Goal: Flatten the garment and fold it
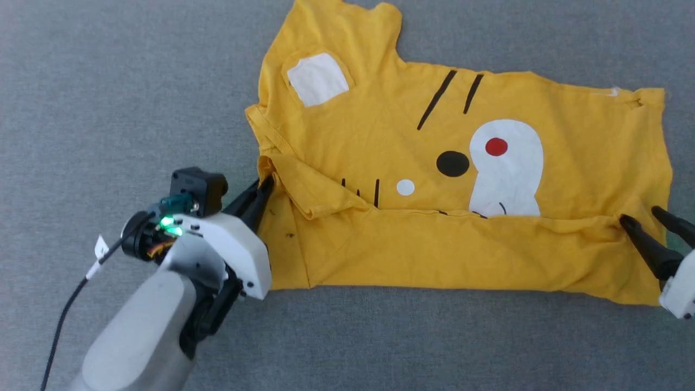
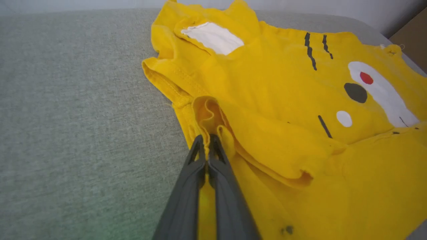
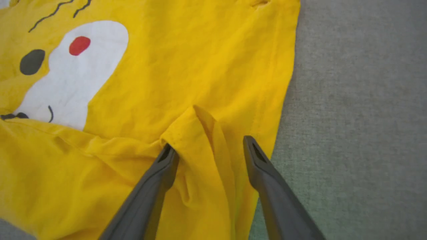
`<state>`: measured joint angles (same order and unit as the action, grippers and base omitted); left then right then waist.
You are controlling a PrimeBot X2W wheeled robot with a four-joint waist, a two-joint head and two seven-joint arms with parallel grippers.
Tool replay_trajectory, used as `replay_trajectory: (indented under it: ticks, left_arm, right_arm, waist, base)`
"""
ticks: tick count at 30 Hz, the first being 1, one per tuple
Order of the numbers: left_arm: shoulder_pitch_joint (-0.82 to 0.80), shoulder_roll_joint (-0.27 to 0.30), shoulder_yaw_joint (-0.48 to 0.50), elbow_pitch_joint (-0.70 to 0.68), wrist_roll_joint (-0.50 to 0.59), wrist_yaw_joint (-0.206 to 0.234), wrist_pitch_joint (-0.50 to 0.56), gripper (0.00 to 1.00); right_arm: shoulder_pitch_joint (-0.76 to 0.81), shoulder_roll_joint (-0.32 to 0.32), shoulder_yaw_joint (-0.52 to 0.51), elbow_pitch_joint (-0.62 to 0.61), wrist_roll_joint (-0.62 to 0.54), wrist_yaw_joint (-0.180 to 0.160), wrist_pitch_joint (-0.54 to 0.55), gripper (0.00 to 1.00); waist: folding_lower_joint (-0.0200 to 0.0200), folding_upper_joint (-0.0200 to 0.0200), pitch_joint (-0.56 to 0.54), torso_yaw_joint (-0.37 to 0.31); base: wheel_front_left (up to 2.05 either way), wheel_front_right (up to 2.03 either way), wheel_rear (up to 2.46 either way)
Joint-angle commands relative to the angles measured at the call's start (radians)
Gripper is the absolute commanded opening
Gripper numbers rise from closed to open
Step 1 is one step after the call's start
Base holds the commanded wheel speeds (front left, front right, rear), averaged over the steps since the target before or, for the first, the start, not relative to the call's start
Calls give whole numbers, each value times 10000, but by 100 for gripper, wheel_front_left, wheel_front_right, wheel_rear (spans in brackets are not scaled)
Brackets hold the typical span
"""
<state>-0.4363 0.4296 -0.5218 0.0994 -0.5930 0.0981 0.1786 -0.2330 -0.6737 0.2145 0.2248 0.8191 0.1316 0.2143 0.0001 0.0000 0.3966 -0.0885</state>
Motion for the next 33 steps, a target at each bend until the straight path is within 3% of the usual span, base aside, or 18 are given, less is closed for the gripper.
replay_trajectory:
  ticks: [1,6,10,20,26,33]
  left_arm:
    - [219,-14,3,-73,-32,59,-102,100]
    - [1185,125,447,-923,-159,515,-883,100]
    - [2220,226,987,-2030,-3,1159,-1980,100]
    - [4629,-164,1263,-3481,754,2294,-4075,100]
    - [5319,-678,1328,-3489,1258,2377,-4373,100]
    - [5526,-775,1461,-2976,1722,2408,-4366,100]
  right_arm:
    - [150,-100,-40,-102,93,-9,-81,100]
    - [819,-211,-738,-911,168,-9,-426,100]
    - [1538,179,-1882,-1549,-501,-9,-1001,100]
    - [3586,3337,-4596,-3061,-3447,-9,-1823,100]
    - [4174,4641,-4754,-3621,-4678,-9,-2034,100]
    - [4238,5059,-4642,-3770,-5095,-9,-1974,100]
  waist:
    - [-1,0,-379,95]
    - [-1,0,-1161,177]
    - [-1,0,-1616,244]
    - [-1,0,-1976,419]
    - [-1,0,-2106,372]
    - [-1,0,-2242,284]
  base:
    - [0,0,0]
    - [0,0,0]
    - [0,0,0]
    - [0,0,0]
    - [0,0,0]
    - [0,0,0]
